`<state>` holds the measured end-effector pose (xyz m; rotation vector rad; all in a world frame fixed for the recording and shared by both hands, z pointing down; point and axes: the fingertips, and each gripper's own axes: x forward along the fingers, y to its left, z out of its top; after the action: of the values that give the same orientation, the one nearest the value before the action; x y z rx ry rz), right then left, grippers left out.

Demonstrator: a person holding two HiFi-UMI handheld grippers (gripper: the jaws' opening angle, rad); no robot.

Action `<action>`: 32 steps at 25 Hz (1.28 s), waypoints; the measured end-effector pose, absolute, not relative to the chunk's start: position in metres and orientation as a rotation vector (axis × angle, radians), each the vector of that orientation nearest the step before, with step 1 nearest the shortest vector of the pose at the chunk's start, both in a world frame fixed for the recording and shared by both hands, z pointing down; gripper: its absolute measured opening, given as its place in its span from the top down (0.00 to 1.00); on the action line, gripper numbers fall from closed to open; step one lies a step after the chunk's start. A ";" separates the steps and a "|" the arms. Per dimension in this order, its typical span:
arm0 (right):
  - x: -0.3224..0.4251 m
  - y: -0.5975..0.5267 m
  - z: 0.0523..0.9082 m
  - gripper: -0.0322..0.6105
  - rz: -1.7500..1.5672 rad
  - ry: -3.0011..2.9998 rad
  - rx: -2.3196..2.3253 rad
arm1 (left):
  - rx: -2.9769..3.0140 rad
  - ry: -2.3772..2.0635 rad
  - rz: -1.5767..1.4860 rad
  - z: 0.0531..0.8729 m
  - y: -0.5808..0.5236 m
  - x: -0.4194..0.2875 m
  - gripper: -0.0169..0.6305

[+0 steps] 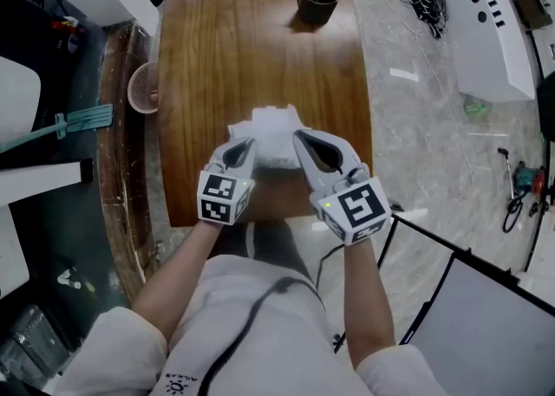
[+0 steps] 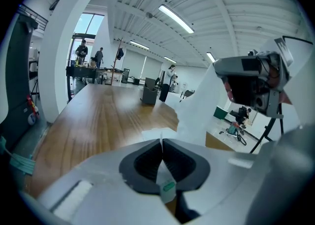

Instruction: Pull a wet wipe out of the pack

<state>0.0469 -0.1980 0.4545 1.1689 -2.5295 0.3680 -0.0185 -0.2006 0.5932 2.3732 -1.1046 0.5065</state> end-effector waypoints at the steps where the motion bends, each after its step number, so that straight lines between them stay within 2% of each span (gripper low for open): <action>1: 0.048 -0.198 0.449 0.94 0.358 -2.542 1.180 | 2.372 -1.104 0.509 0.593 -0.200 -0.019 0.96; 13: 0.062 -0.194 0.385 0.94 0.243 -2.621 1.271 | 2.395 -1.096 0.550 0.589 -0.197 -0.015 0.96; 16: 0.066 -0.192 0.373 0.94 0.216 -2.627 1.293 | 2.414 -1.087 0.565 0.588 -0.196 -0.013 0.92; 19: 0.072 -0.188 0.363 0.94 0.200 -2.638 1.317 | 2.427 -1.075 0.570 0.583 -0.193 -0.012 0.83; 22: 0.076 -0.184 0.355 0.94 0.185 -2.645 1.327 | 2.434 -1.073 0.575 0.578 -0.191 -0.013 0.81; 32: 0.086 -0.162 0.336 0.94 0.155 -2.666 1.374 | 2.497 -1.063 0.547 0.543 -0.178 -0.015 0.82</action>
<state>0.0863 -0.1625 0.3365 1.3739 -2.6664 0.1549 -0.0146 -0.1775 0.5429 2.4965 -1.0628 0.5469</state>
